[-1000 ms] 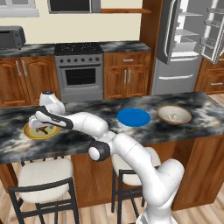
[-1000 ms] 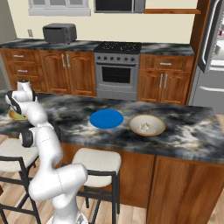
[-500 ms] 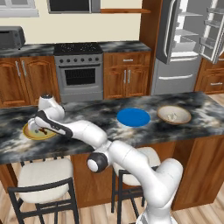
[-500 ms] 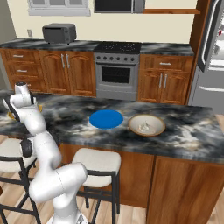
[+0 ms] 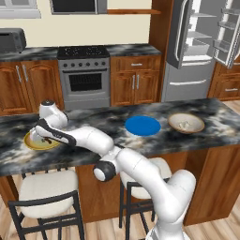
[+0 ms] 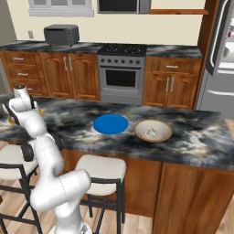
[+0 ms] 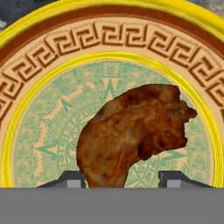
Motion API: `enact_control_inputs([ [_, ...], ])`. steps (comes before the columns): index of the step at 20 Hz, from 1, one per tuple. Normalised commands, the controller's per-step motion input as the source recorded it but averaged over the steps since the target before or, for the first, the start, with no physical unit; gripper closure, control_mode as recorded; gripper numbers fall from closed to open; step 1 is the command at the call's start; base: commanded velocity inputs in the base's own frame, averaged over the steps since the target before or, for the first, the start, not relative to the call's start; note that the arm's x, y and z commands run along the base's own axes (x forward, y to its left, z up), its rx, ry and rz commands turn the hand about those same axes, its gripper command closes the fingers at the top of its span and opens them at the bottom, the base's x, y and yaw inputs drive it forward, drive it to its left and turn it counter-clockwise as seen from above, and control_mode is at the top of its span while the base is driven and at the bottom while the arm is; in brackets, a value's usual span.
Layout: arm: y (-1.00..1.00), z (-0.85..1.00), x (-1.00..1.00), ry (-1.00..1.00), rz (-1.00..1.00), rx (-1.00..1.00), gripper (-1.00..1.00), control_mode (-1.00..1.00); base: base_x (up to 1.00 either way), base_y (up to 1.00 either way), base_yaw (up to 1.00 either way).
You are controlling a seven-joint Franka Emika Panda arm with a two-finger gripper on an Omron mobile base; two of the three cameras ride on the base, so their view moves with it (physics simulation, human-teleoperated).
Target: Pick the chicken drumstick and garlic from their plates and place them in the bowl. Then put the bowl in the fridge.
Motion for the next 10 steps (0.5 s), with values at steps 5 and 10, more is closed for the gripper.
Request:
enact_control_inputs([
  [5,0.02,-0.19,0.00,0.15,0.04,0.00,1.00,-1.00,0.00,0.00,0.00],
  [10,0.00,-0.05,-0.09,0.06,0.06,0.00,1.00,-1.00,0.00,0.00,0.00],
])
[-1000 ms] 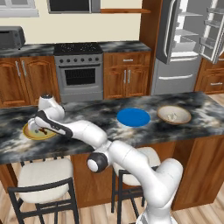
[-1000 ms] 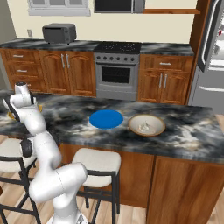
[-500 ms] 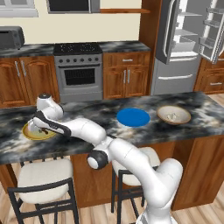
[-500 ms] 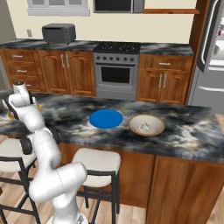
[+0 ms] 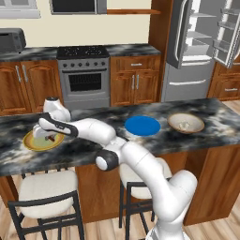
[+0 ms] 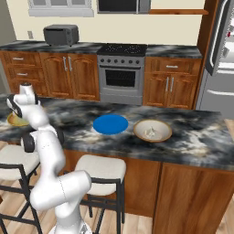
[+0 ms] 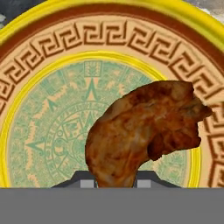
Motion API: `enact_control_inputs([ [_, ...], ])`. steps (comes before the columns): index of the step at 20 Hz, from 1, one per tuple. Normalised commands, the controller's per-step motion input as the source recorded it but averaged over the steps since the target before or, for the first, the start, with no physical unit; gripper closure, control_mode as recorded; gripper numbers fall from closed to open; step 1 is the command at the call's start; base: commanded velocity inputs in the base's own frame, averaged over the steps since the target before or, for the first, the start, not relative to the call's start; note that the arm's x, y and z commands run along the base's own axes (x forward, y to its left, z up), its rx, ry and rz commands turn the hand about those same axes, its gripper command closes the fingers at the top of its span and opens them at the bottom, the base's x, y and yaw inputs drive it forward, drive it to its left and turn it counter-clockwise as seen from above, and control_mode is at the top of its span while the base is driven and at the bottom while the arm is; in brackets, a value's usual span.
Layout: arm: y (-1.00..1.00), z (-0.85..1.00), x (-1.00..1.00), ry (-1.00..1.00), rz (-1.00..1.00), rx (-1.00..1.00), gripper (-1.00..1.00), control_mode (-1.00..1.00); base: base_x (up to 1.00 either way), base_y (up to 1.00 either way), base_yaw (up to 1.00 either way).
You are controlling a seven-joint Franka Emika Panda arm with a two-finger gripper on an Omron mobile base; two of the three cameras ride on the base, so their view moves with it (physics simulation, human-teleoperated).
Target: Pick the chicken drumstick and garlic from their plates and place them in the bowl. Then put the bowl in the fridge.
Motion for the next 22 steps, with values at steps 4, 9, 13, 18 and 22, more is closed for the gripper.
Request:
enact_control_inputs([
  [4,0.05,0.36,-0.12,-0.02,0.05,0.00,1.00,-1.00,0.00,0.00,0.00],
  [9,0.04,0.53,-0.31,-0.08,0.02,0.00,1.00,-1.00,0.00,0.00,0.00],
  [13,-0.23,0.30,-0.40,-0.04,0.00,0.00,1.00,-1.00,0.00,0.00,0.00],
  [18,-0.57,0.20,-0.42,-0.05,0.00,0.00,1.00,-1.00,0.00,0.00,0.00],
  [22,-0.66,0.21,-0.38,-0.11,0.00,0.00,1.00,-1.00,0.00,0.00,0.00],
])
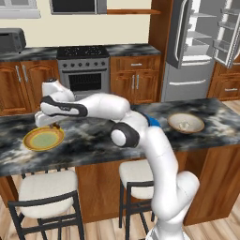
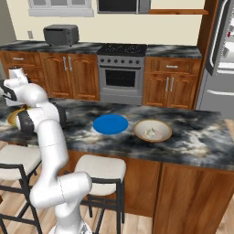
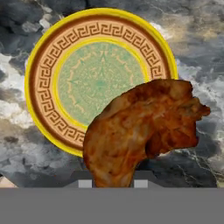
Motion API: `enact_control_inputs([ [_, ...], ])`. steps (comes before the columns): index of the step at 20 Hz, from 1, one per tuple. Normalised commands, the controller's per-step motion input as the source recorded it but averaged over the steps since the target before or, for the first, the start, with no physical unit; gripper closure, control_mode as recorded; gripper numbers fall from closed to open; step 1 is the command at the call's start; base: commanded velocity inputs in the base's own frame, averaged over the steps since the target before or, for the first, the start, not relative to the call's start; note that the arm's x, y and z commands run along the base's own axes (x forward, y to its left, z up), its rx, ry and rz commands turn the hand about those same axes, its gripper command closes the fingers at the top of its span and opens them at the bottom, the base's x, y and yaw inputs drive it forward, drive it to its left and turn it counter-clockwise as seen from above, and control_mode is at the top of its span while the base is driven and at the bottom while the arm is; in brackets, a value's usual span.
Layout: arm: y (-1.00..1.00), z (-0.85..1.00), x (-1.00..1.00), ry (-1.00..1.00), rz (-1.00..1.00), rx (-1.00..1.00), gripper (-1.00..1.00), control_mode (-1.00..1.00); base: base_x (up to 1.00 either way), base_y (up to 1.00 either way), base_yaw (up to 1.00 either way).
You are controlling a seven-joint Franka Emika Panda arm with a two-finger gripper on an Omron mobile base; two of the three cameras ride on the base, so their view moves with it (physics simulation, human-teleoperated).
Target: Pick the chicken drumstick and garlic from their plates and place them in the bowl. Then put the bowl in the fridge.
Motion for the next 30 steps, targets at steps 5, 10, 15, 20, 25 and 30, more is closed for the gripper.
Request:
enact_control_inputs([
  [5,-0.79,0.17,-0.41,-0.11,0.00,0.00,1.00,-1.00,0.00,0.00,0.00],
  [10,-0.80,0.09,-0.39,-0.14,0.00,0.00,1.00,-1.00,0.00,0.00,0.00],
  [15,-0.78,0.12,-0.36,-0.16,0.00,0.00,1.00,-1.00,0.00,0.00,0.00],
  [20,-0.79,0.30,-0.33,-0.07,-0.02,0.07,1.00,-1.00,0.00,0.00,0.00],
  [25,-0.80,0.32,-0.33,0.00,-0.06,0.10,1.00,-1.00,0.00,0.00,0.00],
  [30,-0.80,0.24,-0.28,0.00,-0.10,0.10,1.00,-1.00,0.00,0.00,0.00],
])
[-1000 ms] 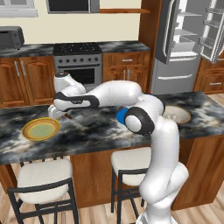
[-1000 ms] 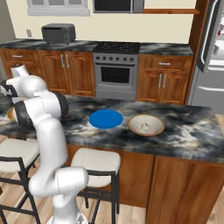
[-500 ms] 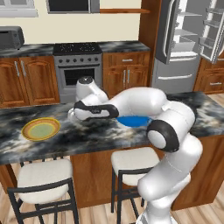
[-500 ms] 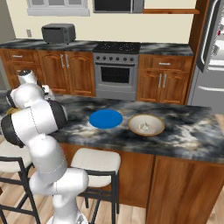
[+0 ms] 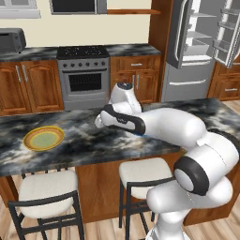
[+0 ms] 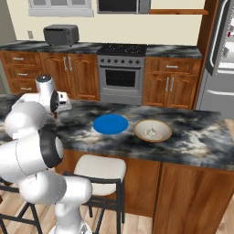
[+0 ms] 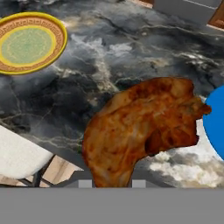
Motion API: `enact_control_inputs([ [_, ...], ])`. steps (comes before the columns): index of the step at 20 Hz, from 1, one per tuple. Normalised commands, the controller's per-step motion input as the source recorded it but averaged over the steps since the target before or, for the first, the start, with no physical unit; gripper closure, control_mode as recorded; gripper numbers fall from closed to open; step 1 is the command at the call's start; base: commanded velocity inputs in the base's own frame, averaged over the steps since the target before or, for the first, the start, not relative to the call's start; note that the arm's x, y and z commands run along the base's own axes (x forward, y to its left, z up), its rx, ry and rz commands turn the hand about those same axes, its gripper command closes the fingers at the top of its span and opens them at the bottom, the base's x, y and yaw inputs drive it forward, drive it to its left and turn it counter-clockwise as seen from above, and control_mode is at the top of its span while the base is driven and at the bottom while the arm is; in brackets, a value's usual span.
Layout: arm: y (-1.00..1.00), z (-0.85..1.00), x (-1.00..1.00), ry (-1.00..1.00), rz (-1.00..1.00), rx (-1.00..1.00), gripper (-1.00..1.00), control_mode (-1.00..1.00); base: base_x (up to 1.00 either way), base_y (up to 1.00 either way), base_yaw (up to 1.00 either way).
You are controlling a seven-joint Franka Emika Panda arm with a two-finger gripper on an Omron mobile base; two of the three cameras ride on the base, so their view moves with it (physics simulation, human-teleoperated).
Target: Pick the chicken drumstick and garlic from their plates and place them in the bowl. Then put the bowl in the fridge.
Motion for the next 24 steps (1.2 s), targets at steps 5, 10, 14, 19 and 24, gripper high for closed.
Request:
enact_control_inputs([
  [5,-0.78,0.17,-0.17,0.00,-0.14,0.02,1.00,-1.00,0.00,0.00,0.00],
  [10,-0.78,0.21,-0.16,0.03,-0.16,0.00,1.00,-1.00,0.00,0.00,0.00],
  [14,-0.75,0.17,-0.15,0.02,-0.16,0.00,1.00,-1.00,0.00,0.00,0.00],
  [19,-0.79,0.09,-0.09,0.03,-0.16,0.00,1.00,-1.00,0.00,0.00,0.00],
  [24,-0.85,0.08,-0.04,0.10,-0.15,0.00,1.00,-1.00,0.00,0.00,0.00],
])
